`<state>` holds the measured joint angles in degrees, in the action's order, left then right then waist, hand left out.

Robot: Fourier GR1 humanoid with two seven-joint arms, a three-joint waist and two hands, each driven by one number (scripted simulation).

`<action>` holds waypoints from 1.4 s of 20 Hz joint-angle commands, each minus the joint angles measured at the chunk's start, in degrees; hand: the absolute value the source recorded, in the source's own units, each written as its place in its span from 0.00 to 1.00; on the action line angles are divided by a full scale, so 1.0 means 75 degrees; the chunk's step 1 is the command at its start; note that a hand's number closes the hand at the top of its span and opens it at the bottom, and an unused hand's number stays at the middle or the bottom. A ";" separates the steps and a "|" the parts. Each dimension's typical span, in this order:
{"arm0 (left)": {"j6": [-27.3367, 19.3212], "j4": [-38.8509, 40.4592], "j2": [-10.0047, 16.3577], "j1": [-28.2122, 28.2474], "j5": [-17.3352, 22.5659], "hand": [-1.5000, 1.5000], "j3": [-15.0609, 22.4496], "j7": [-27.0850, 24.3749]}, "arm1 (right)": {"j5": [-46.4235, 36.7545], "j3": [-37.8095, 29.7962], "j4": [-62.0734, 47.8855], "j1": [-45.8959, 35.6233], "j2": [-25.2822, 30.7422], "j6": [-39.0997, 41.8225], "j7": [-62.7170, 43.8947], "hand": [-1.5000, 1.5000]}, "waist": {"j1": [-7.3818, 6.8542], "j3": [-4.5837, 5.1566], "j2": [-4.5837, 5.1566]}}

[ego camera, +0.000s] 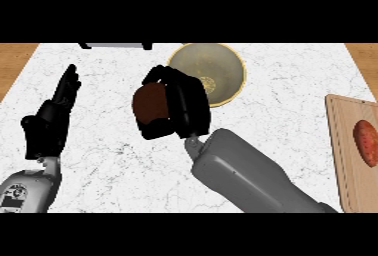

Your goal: Pick the cupcake from the plate and place it in the bowl

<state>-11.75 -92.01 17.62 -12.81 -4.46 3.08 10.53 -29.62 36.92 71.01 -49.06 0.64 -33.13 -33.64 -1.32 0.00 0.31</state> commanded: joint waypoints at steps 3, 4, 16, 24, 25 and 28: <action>0.0074 0.0133 -0.0018 -0.0123 -0.0022 0.50 -0.0162 -0.0070 | 0.0110 -0.1249 -0.2042 -0.0698 0.0203 -0.0239 0.1630 1.00 | 0.0013 0.0001 0.0013; 0.0383 0.0249 0.0215 0.0154 0.0267 0.50 -0.0412 -0.0472 | -0.0059 -0.1096 -0.2398 -0.0446 0.0300 -0.0493 0.2025 1.00 | -0.0038 0.0004 0.0034; 0.0177 0.0494 -0.0265 -0.0344 -0.0205 0.50 0.0043 -0.0424 | -0.0252 -0.2408 -0.6636 -0.1907 0.0460 -0.1448 0.3824 1.00 | -0.0338 -0.0003 0.0195; 0.0289 0.0270 -0.0249 -0.0580 -0.0129 0.50 0.0035 -0.0108 | 0.1421 -0.3799 -0.6885 -0.1844 0.0401 0.0088 0.5486 0.00 | -0.0516 -0.0028 0.0262; 0.0227 0.0238 -0.0291 -0.0638 -0.0145 0.50 0.0019 -0.0175 | 0.1485 -0.3895 -0.6999 -0.2047 0.0578 0.0366 0.5614 0.00 | -0.0558 -0.0025 0.0279; 0.0393 -0.0095 -0.0185 -0.0242 -0.0101 0.50 0.0071 -0.0252 | 0.1909 -0.4352 -0.7036 -0.1831 0.0473 0.0394 0.6421 0.00 | -0.0607 -0.0027 0.0240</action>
<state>-9.66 -90.45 15.76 -16.08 -5.43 3.26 8.78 -19.06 8.19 19.21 -63.29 4.40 -32.10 8.25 -5.20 -0.16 2.19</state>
